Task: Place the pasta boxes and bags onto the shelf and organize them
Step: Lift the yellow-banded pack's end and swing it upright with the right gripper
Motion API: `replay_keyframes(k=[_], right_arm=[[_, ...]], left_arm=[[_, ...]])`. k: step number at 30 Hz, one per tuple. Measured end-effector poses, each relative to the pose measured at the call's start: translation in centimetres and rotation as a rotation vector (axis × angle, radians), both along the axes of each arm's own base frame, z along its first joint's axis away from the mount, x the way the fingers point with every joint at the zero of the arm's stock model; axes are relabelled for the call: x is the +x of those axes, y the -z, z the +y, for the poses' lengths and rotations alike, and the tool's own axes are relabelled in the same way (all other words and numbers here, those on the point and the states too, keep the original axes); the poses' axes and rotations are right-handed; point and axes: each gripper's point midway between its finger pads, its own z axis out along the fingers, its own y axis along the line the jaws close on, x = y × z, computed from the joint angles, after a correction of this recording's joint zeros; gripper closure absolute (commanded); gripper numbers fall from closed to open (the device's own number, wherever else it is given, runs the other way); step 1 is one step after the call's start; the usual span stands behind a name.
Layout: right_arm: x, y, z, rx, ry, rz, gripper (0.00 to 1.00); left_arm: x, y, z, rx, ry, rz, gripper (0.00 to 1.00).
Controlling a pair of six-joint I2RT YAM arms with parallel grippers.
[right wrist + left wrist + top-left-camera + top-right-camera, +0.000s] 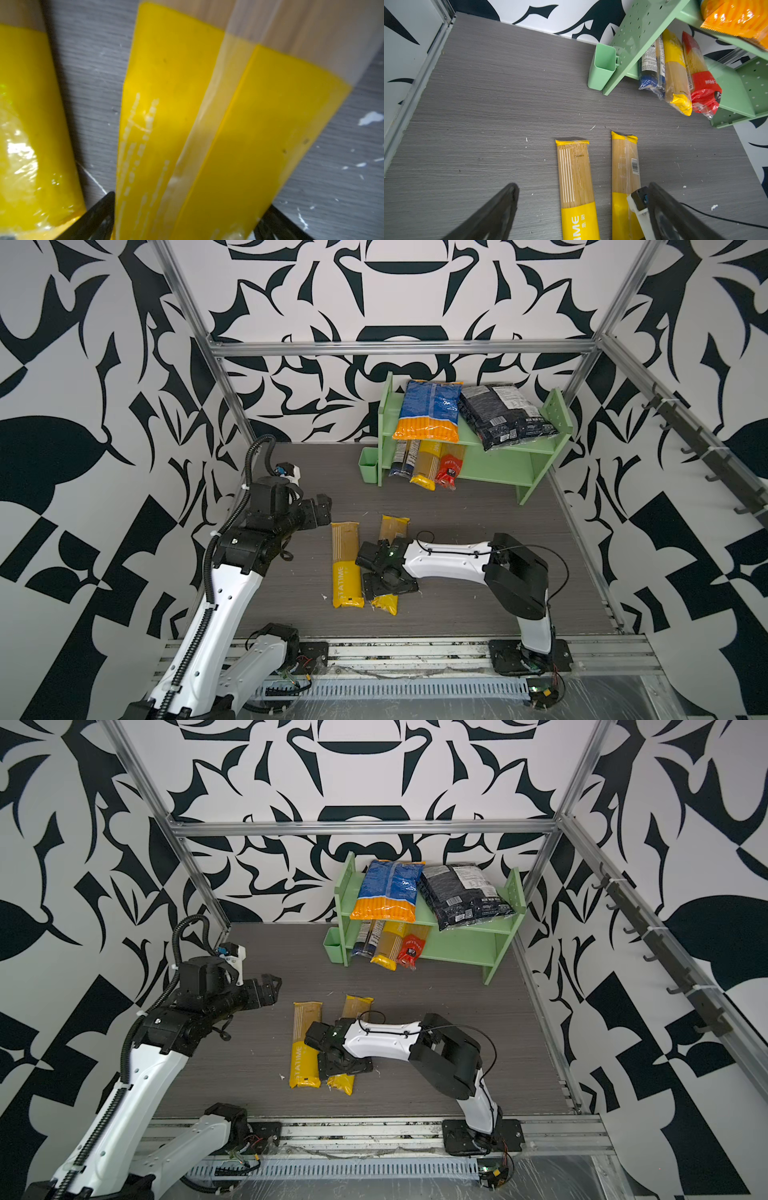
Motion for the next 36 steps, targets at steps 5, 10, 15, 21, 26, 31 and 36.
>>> replay_keyframes(k=[5, 10, 15, 21, 26, 31, 36], right_arm=[[-0.2, 0.2, -0.5, 0.005, 0.002, 0.004, 0.45], [-0.6, 0.2, -1.6, 0.065, 0.047, 0.013, 0.73], [-0.8, -0.3, -2.2, 0.213, 0.072, 0.017, 0.88], [-1.6, -0.6, -4.7, 0.324, 0.098, 0.024, 1.0], [-2.4, -1.2, -7.5, 0.347, 0.121, 0.033, 1.0], [-2.9, -2.7, -9.8, 0.39, 0.16, 0.027, 1.0], [-3.1, -5.0, -12.6, 0.443, 0.218, -0.005, 1.0]], left_arm=[[0.4, 0.5, -0.1, 0.004, 0.0, 0.017, 0.01], [1.3, 0.2, -0.3, 0.003, 0.001, 0.011, 0.01], [2.4, 0.2, -0.7, -0.001, 0.005, 0.017, 0.01], [4.3, -0.3, -1.5, -0.012, 0.016, 0.014, 0.01], [5.9, -1.0, -2.1, -0.022, 0.026, 0.003, 0.01], [7.1, -1.5, -2.6, -0.031, 0.037, -0.007, 0.01], [8.4, -1.2, -3.4, -0.054, 0.053, -0.002, 0.01]])
